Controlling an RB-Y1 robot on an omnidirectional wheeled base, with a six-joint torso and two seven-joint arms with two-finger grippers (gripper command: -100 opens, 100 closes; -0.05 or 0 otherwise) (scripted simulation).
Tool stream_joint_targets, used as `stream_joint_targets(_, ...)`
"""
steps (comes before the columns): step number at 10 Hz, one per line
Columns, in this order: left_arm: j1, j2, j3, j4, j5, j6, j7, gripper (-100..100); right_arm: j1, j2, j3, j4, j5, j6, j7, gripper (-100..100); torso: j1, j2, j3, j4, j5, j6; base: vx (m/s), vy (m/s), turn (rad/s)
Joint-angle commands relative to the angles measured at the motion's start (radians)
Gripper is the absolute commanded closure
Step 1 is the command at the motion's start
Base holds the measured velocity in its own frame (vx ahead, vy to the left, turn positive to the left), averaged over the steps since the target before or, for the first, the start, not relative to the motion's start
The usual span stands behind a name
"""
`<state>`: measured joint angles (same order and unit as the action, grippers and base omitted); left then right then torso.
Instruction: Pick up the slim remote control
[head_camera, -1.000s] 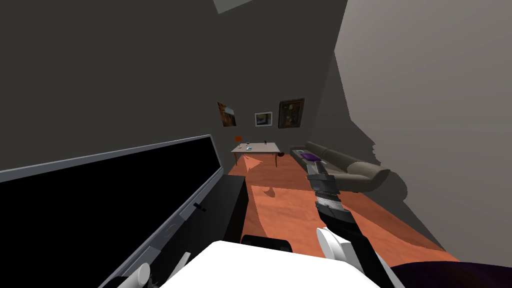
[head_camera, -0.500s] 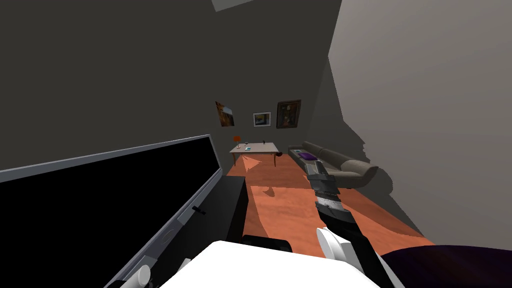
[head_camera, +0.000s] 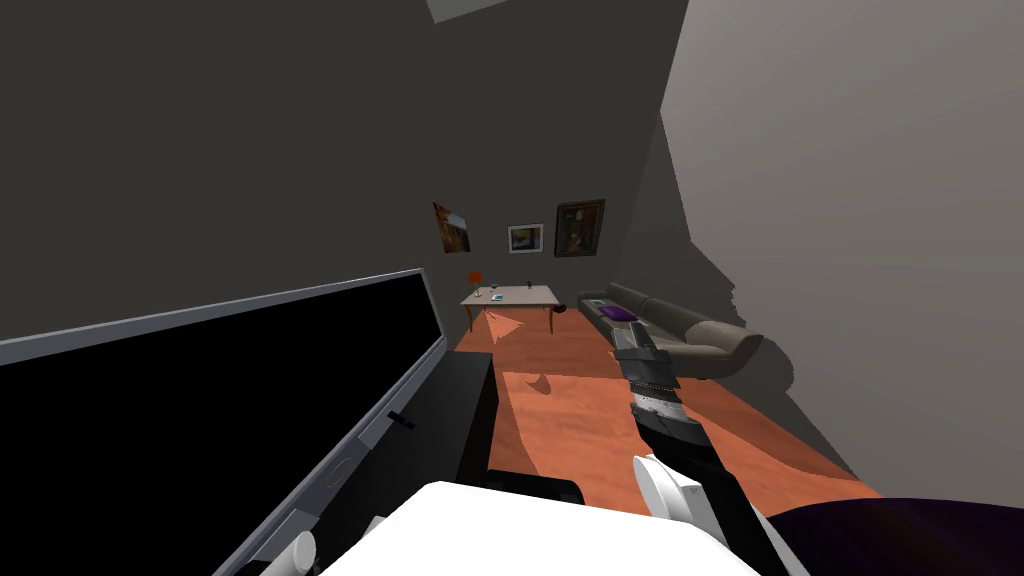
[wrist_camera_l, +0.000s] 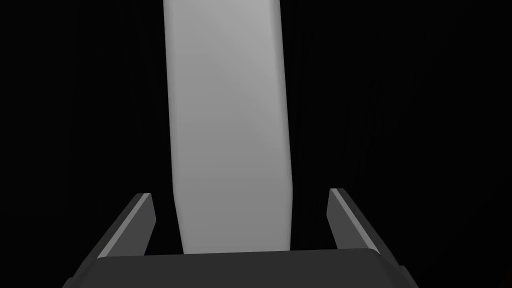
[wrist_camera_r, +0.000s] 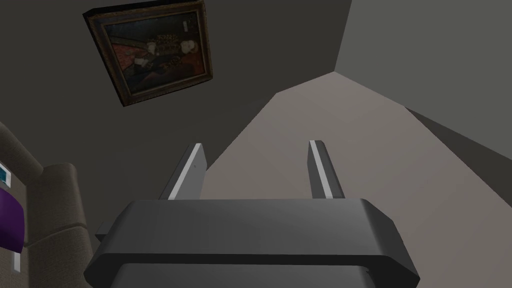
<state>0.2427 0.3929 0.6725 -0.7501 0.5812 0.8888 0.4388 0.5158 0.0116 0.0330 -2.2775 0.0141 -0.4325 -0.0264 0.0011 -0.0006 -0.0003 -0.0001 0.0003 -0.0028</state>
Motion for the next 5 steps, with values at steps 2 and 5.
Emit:
stream_joint_targets(2,-0.001,-0.001,-0.001,0.002,0.0,-0.004,-0.001,100,0.0,0.0,0.0,0.0,0.0,0.0,0.0,0,0.0,0.0,0.0,0.0,0.0,0.0,0.0,0.0,0.0)
stream_joint_targets(5,-0.001,0.0,0.0,0.002,0.0,-0.004,-0.001,100,0.0,0.0,0.0,0.0,0.0,0.0,0.0,0,-0.001,0.0,0.0,0.0,0.0,0.0,0.0,0.0,0.0)
